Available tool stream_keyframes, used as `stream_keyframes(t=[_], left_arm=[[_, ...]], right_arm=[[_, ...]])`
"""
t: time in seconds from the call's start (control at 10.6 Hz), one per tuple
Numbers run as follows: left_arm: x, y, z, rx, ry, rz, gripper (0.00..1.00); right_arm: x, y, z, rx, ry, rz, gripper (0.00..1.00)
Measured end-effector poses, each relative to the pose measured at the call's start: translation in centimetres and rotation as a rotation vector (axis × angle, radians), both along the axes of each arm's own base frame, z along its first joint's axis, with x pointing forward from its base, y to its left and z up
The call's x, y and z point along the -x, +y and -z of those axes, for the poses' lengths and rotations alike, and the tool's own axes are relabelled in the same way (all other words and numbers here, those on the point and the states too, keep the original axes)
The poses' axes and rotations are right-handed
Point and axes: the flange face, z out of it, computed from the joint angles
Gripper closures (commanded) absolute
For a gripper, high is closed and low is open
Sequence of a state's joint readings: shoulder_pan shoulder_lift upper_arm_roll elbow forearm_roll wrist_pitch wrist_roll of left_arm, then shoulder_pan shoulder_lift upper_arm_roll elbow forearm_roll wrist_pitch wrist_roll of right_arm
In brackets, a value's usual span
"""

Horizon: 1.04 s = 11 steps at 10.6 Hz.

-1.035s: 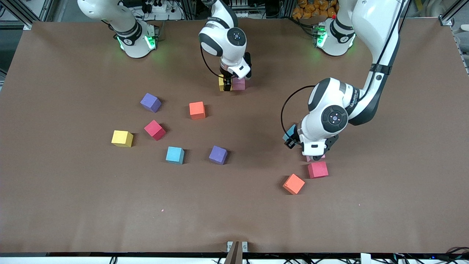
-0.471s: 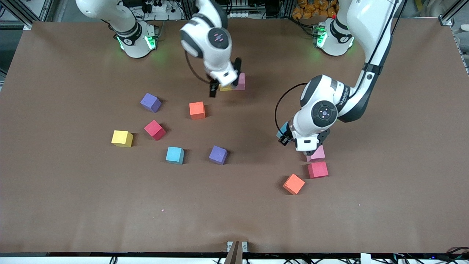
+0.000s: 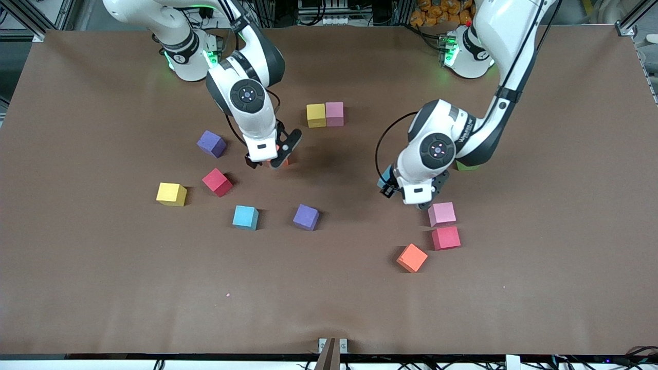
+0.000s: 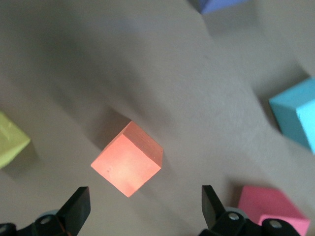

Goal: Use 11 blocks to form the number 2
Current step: 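Grasp the orange cube with the right gripper while the left gripper carries cyan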

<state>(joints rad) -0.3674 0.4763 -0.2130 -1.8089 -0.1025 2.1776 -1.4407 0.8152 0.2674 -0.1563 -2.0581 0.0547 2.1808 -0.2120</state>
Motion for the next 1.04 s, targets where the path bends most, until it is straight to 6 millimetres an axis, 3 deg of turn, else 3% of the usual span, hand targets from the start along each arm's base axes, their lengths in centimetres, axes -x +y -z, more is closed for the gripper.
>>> stream_keyframes(t=[0.28, 0.56, 1.04], left_arm=[[2.9, -1.7, 1.7, 0.002, 0.001, -0.084, 0.62], [7.4, -2.8, 3.3, -0.010, 0.004, -0.205, 0.63], [15.1, -5.3, 5.9, -0.060, 0.062, -0.455, 0.62]], right_arm=[[1.1, 0.9, 2.8, 0.065, -0.004, 0.274, 0.00], [0.7, 0.4, 5.6, 0.041, 0.057, 0.464, 0.00], [0.6, -0.1, 8.2, 0.027, 0.093, 0.552, 0.00]])
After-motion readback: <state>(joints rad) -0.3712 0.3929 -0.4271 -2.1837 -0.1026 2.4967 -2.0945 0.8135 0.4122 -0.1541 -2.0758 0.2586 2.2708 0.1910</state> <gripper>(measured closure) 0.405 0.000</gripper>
